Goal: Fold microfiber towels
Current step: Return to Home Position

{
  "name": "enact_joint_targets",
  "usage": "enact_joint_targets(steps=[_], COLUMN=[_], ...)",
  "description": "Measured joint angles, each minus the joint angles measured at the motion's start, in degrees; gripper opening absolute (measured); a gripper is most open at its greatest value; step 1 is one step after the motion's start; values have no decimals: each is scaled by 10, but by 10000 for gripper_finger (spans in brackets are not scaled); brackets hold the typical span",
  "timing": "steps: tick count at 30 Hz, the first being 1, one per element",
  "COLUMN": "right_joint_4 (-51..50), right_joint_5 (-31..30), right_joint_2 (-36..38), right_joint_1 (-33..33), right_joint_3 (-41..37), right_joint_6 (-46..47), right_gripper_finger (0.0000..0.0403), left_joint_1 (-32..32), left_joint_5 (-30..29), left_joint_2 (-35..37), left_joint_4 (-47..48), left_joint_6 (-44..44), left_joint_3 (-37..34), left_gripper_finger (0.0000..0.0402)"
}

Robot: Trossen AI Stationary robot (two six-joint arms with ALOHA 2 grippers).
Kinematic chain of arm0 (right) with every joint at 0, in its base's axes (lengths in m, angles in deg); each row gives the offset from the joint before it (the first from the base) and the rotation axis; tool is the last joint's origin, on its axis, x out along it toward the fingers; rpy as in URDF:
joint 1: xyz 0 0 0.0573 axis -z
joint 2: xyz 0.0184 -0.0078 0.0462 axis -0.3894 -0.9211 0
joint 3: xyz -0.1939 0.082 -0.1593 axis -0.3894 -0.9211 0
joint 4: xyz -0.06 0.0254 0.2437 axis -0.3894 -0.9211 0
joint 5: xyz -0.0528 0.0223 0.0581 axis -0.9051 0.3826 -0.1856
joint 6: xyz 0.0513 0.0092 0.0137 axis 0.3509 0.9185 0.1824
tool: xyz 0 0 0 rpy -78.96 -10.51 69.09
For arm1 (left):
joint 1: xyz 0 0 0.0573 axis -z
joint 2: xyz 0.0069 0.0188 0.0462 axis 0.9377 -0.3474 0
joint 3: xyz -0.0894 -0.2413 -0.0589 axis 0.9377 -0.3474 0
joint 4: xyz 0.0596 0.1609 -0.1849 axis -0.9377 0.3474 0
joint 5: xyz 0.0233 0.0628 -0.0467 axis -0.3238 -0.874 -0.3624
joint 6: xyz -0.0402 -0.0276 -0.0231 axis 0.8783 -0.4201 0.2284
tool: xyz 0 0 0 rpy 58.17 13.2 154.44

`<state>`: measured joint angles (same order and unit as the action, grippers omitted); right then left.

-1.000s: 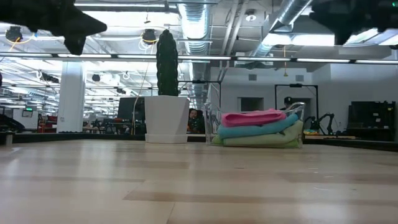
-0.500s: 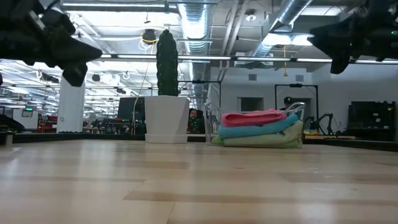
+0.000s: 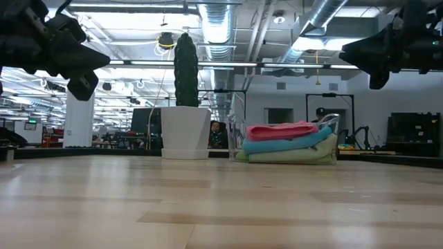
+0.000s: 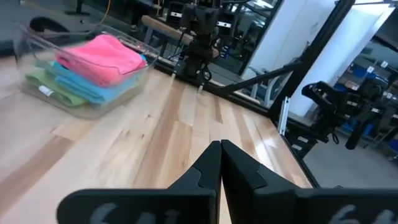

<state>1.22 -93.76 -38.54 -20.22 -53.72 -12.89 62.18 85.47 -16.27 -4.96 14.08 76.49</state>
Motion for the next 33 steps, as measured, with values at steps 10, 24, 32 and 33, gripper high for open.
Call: enact_joint_targets(steps=[10, 24, 32, 33], right_joint_4=[-4, -4, -4, -4], right_joint_5=[0, 0, 0, 0], right_joint_2=[0, 0, 0, 0], right_joint_1=[0, 0, 0, 0], right_joint_3=[0, 0, 0, 0], right_joint_6=[0, 0, 0, 0], right_gripper_finger=[133, 134, 133, 133], left_joint_1=[0, 0, 0, 0], left_joint_5=[0, 0, 0, 0], left_joint_2=[0, 0, 0, 0], left_joint_4=[2, 2, 3, 3], left_joint_6=[6, 6, 6, 6], left_joint_3=[0, 0, -1, -1], left_gripper_finger=[2, 2, 2, 2])
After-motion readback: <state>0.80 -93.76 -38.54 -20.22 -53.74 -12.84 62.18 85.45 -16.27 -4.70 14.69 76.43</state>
